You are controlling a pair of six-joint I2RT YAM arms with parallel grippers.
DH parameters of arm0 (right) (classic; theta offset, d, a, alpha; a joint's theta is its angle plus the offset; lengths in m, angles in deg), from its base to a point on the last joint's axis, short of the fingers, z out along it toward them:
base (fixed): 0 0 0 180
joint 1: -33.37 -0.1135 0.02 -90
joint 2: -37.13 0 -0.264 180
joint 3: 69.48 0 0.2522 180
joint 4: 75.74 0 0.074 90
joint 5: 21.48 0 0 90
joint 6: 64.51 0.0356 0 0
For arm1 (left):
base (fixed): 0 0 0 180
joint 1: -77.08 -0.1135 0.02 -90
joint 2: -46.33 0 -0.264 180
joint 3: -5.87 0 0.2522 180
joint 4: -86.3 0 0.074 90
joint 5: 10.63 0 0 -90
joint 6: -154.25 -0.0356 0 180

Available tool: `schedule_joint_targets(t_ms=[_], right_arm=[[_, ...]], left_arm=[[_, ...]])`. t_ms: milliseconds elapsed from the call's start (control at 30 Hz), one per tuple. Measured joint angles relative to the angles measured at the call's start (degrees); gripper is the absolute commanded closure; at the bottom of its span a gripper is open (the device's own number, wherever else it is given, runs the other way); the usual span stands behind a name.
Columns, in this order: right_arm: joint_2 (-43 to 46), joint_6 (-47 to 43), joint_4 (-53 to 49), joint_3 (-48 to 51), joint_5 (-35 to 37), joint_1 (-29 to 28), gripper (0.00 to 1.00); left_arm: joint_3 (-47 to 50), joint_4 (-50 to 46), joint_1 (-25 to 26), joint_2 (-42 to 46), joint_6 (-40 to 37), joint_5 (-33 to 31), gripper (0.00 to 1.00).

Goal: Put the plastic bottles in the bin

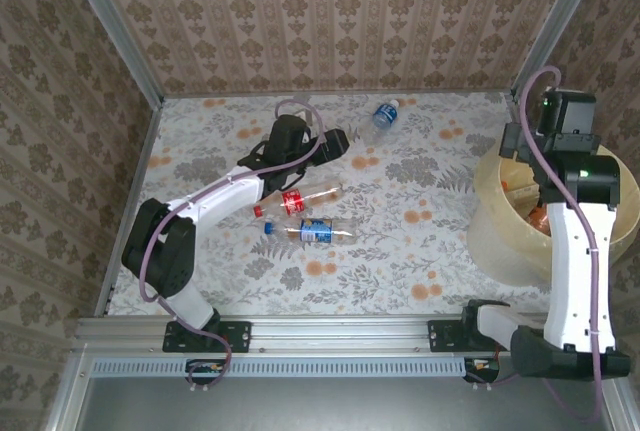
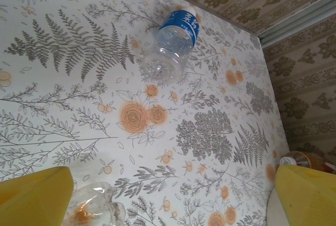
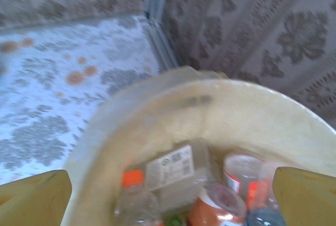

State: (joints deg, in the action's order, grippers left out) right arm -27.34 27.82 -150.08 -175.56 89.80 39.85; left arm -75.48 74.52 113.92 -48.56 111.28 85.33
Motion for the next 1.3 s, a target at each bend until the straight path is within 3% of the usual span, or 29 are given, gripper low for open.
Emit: schedule_joint_targets(t_ms=[300, 667, 867, 1100, 1300], right_arm=[[-1.68, 2.36, 7.19, -1.66, -5.03, -14.51, 0.00], [-11.89, 2.40, 14.60, -4.57, -7.21, -26.03, 0.00], [-19.41, 2.40, 19.10, -5.33, -8.90, -29.79, 0.00], [-28.63, 2.89, 26.99, -5.20, -11.45, -30.38, 0.00], [-37.35, 8.94, 33.77, -4.44, -9.09, -30.32, 0.00]], left_arm=[[4.22, 0.04, -0.94, 0.92, 0.87, -1.14, 0.00], [8.59, 0.09, -2.47, 7.04, 1.42, -4.07, 0.00], [10.51, -0.09, -2.89, 8.85, 1.49, -5.75, 0.00], [13.86, -0.37, -3.26, 12.61, 2.54, -8.00, 0.00], [17.38, -1.22, -3.26, 16.74, 3.43, -10.71, 0.00]])
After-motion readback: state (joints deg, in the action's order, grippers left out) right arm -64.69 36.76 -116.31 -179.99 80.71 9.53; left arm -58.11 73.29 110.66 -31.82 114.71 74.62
